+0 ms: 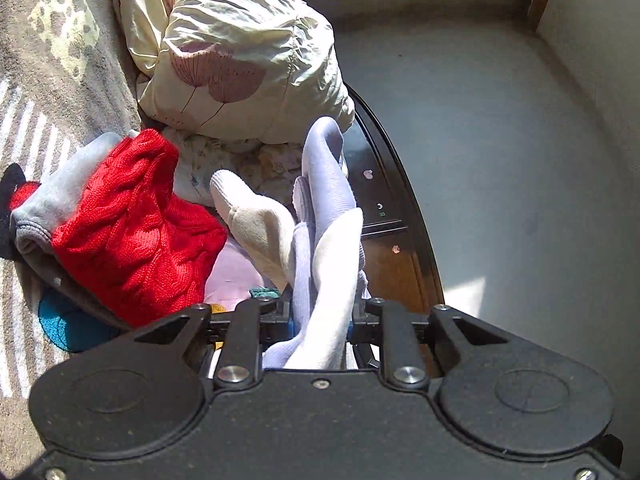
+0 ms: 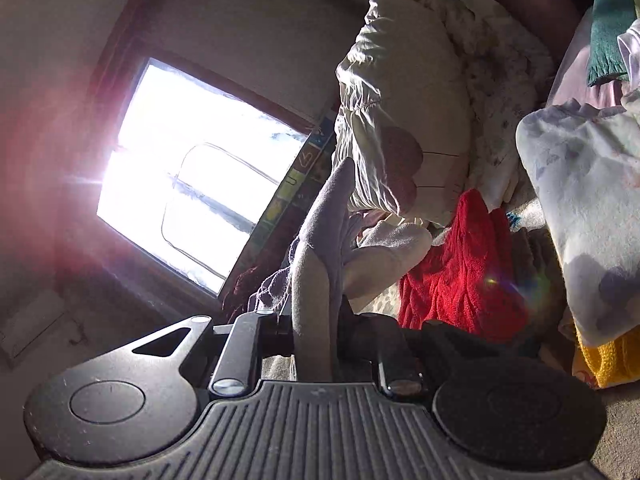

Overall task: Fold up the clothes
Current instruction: 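Lift the folded sweatshirt with both grippers and carry it to the clothes stack, then lower the sweatshirt onto the red sweater stack and open both grippers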

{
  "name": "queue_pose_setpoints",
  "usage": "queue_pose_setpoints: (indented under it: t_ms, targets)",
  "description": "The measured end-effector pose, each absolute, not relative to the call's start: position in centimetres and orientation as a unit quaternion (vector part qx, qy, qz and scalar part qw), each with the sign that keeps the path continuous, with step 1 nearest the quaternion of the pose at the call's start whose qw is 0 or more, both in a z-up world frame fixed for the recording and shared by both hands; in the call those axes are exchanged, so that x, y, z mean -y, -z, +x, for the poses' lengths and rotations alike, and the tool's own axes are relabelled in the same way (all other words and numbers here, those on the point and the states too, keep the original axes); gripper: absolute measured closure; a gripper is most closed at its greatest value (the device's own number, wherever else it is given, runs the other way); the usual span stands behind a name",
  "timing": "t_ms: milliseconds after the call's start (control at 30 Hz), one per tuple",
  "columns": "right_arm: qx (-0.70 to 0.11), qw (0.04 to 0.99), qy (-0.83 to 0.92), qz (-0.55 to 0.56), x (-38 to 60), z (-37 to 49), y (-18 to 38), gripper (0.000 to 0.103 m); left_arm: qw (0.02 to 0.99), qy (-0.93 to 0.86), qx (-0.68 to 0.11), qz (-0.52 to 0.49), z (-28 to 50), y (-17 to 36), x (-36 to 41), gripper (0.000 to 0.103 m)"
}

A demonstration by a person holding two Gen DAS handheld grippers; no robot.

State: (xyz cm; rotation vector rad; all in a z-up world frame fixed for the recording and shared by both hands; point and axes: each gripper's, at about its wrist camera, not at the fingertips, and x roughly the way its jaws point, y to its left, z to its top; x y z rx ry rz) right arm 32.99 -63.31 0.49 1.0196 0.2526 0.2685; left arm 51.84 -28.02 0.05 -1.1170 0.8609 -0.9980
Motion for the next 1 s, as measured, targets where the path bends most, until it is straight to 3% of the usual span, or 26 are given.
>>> queue_pose_setpoints:
  t_ms: [167, 200, 267, 300, 367, 567, 733, 1000]
  targets:
    - [-0.118, 0.865, -0.107, 0.475, 65.7, 38.2, -0.5, 0.083, 0.648, 0.435, -0.385, -0.493, 57.2, 1.1, 31.0, 0.083]
    - [-0.129, 0.872, -0.083, 0.464, 66.0, 39.4, -0.1, 0.082, 0.672, 0.409, -0.396, -0.474, 58.4, 1.9, 31.8, 0.067]
    - [-0.176, 0.893, 0.004, 0.414, 65.9, 41.9, 1.0, 0.065, 0.708, 0.327, -0.442, -0.443, 59.5, 4.6, 32.2, 0.033]
    - [-0.214, 0.901, 0.072, 0.37, 65.6, 43.3, 1.7, 0.05, 0.716, 0.292, -0.462, -0.435, 59.6, 6.0, 32.0, 0.033]
    - [-0.243, 0.913, 0.122, 0.304, 64.7, 43.8, 2.6, 0.059, 0.706, 0.328, -0.449, -0.438, 58.1, 7.9, 30.5, 0.033]
    - [-0.2, 0.934, 0.087, 0.284, 62.5, 39.1, 2.9, 0.057, 0.696, 0.36, -0.434, -0.445, 53.0, 9.8, 25.1, 0.033]
    - [-0.209, 0.928, 0.056, 0.303, 59.8, 33.4, 1.9, 0.056, 0.709, 0.376, -0.428, -0.416, 46.6, 7.6, 20.7, 0.033]
    - [-0.272, 0.932, 0.086, 0.225, 51.3, 23.3, -1.3, 0.055, 0.774, 0.364, -0.398, -0.333, 33.5, 2.7, 15.1, 0.03]
